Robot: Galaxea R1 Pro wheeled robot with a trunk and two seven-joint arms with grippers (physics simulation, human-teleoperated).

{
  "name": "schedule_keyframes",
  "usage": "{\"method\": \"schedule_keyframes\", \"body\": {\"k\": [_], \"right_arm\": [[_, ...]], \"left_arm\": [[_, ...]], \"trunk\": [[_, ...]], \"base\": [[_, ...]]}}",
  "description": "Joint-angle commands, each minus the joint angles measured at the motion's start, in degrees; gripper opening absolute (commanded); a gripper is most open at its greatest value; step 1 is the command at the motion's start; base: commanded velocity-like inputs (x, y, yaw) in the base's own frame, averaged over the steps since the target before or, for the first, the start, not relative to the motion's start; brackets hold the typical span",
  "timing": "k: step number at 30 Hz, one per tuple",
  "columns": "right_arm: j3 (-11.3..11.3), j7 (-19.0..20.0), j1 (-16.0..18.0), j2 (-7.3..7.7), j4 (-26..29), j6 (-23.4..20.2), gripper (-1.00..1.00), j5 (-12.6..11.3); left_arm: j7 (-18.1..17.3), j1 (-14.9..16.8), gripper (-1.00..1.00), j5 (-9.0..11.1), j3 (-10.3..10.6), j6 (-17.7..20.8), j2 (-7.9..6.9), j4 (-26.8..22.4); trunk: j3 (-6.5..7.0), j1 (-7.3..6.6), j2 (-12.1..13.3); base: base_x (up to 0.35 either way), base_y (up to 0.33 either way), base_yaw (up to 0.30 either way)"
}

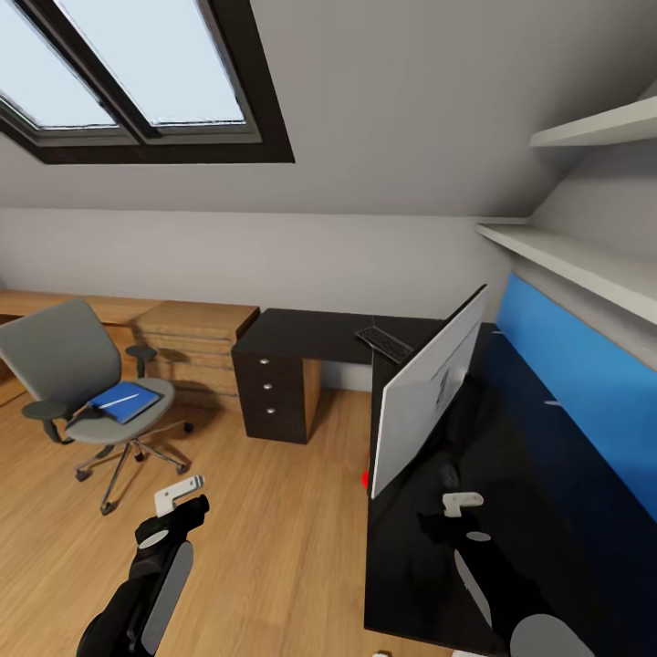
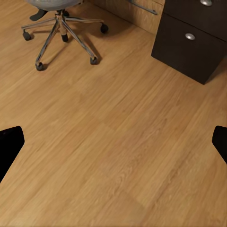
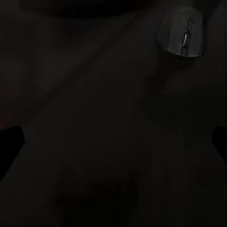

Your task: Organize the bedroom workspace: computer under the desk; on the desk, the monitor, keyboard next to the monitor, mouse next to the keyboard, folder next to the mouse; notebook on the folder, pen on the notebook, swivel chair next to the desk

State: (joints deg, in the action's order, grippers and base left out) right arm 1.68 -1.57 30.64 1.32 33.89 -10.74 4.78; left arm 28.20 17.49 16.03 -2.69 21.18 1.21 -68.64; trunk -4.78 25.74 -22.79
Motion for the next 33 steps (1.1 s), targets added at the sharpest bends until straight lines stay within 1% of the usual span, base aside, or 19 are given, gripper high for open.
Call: {"method": "schedule_keyframes", "body": {"k": [1, 8, 11, 15, 17, 20, 22, 26, 33], "right_arm": [[0.08, -0.02, 0.05, -0.01, 0.1, -0.37, 1.0, 0.5], [0.55, -0.02, 0.18, 0.0, 0.04, -0.34, 1.0, 0.49], [2.25, -0.02, 0.28, 0.1, 0.04, -0.33, 1.0, 0.49], [3.45, -0.01, 0.29, 0.66, -0.02, -0.33, 1.0, 0.33], [5.1, 0.0, 0.4, 1.1, -0.04, -0.37, 1.0, 0.14], [6.26, 0.04, 0.67, 1.31, -0.06, -0.4, 1.0, 0.1], [7.6, 0.06, 1.09, 1.51, -0.42, -0.41, 1.0, 0.07], [7.99, 0.07, 1.87, 1.58, -1.75, -0.42, 1.0, 0.06], [8.14, 0.07, 3.18, 1.96, -4.37, -0.42, 1.0, -0.3]], "left_arm": [[0.27, 0.04, 1.0, 0.5, -0.04, 0.17, 0.03, -0.09], [0.27, 0.05, 1.0, 0.5, -0.04, 0.17, 0.03, -0.05], [0.27, 0.01, 1.0, 0.54, -0.04, 0.17, 0.06, -0.01], [0.27, 0.01, 1.0, 0.52, -0.04, 0.17, 0.08, 0.0], [0.27, 0.02, 1.0, 0.51, -0.04, 0.17, 0.1, 0.0], [0.27, 0.01, 1.0, 0.5, -0.04, 0.17, 0.11, 0.0], [0.27, 0.02, 1.0, 0.5, -0.04, 0.17, 0.11, 0.0], [0.27, 0.03, 1.0, 0.53, -0.04, 0.17, 0.11, 0.0], [0.27, 0.01, 1.0, 0.58, -0.04, 0.17, 0.11, 0.0]], "trunk": [[-0.13, 0.05, -0.13], [-0.13, 0.05, -0.13], [-0.13, 0.05, -0.13], [-0.13, 0.05, -0.13], [-0.13, 0.05, -0.13], [-0.13, 0.05, -0.13], [-0.13, 0.05, -0.13], [-0.13, 0.05, -0.13], [-0.13, 0.05, -0.13]], "base": [[0.121, 0.0, 0.0], [0.156, 0.0, 0.0], [0.025, 0.0, 0.0], [0.006, 0.0, 0.0], [0.001, 0.0, 0.0], [0.0, 0.0, 0.0], [0.0, 0.0, 0.0], [0.014, 0.0, 0.0], [0.155, 0.0, 0.0]]}}
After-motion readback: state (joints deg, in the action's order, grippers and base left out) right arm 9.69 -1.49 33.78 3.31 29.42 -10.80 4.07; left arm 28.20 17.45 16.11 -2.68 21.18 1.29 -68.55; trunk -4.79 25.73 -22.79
